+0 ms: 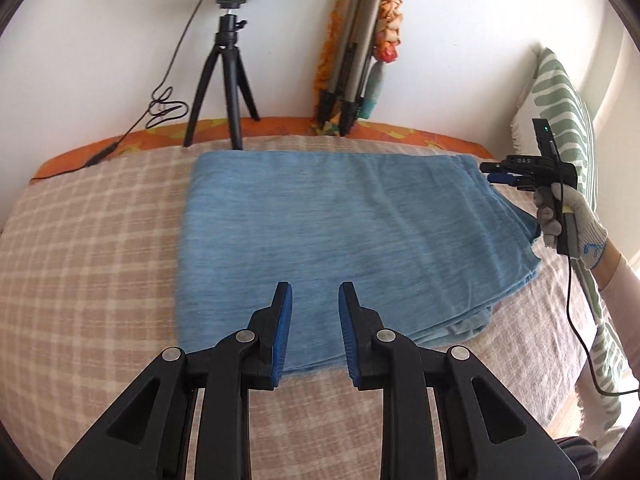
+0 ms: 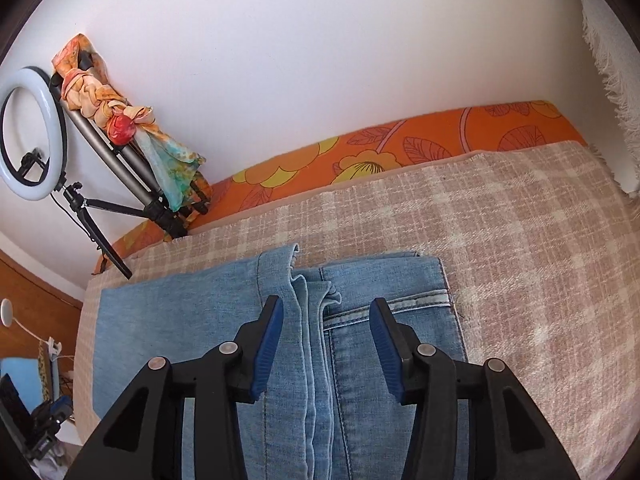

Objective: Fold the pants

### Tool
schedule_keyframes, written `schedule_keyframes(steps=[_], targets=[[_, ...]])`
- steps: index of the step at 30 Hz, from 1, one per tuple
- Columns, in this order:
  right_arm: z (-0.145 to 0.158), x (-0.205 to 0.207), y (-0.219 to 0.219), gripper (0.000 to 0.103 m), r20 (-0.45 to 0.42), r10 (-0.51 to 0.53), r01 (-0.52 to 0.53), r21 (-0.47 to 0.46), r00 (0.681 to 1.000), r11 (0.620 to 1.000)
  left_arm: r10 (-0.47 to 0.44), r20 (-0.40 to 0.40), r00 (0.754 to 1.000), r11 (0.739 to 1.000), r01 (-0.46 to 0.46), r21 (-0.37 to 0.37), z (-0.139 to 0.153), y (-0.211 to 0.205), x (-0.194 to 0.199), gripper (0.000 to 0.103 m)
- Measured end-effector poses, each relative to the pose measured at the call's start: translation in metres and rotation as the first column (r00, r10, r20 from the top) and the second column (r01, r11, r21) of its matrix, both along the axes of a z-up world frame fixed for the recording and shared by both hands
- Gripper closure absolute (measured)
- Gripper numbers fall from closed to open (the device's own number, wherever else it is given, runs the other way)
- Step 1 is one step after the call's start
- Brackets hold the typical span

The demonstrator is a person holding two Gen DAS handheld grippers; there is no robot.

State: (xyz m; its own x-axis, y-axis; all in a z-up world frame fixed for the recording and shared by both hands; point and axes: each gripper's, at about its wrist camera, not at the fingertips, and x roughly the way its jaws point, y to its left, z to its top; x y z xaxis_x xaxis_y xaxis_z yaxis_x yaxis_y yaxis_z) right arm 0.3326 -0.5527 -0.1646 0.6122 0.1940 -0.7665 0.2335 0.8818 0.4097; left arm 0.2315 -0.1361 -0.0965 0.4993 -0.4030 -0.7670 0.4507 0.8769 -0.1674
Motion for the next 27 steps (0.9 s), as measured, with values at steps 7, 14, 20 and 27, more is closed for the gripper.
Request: schedule_keyframes(steps=[7, 14, 20, 27], targets=[[-0.013, 0.004, 0.030, 0.079, 0.010, 0.092, -0.092, 0.006, 0.996, 0.996, 0.163, -0.026, 0.986, 0.986, -0.162, 0.025, -0.023, 0.056, 0.027, 0.081], [0.029, 0.000, 0.047, 0.100, 0.054, 0.130, -0.120, -0.158, 0.990, 0.980, 0.236, -0.065, 0.969, 0.971, -0.238, -0.028, -0.034, 0.076, 0.045, 0.062], [0.028, 0.025, 0.051, 0.100, -0.012, 0.138, -0.136, -0.277, 0.990, 0.951, 0.213, -0.096, 0.972, 0.976, -0.217, -0.032, -0.043, 0.067, 0.046, 0.062], [0.004, 0.022, 0.051, 0.079, -0.082, 0.098, -0.120, -0.324, 0.992, 0.938, 0.186, -0.111, 0.976, 0.982, -0.188, -0.002, -0.054, 0.053, 0.048, 0.062]])
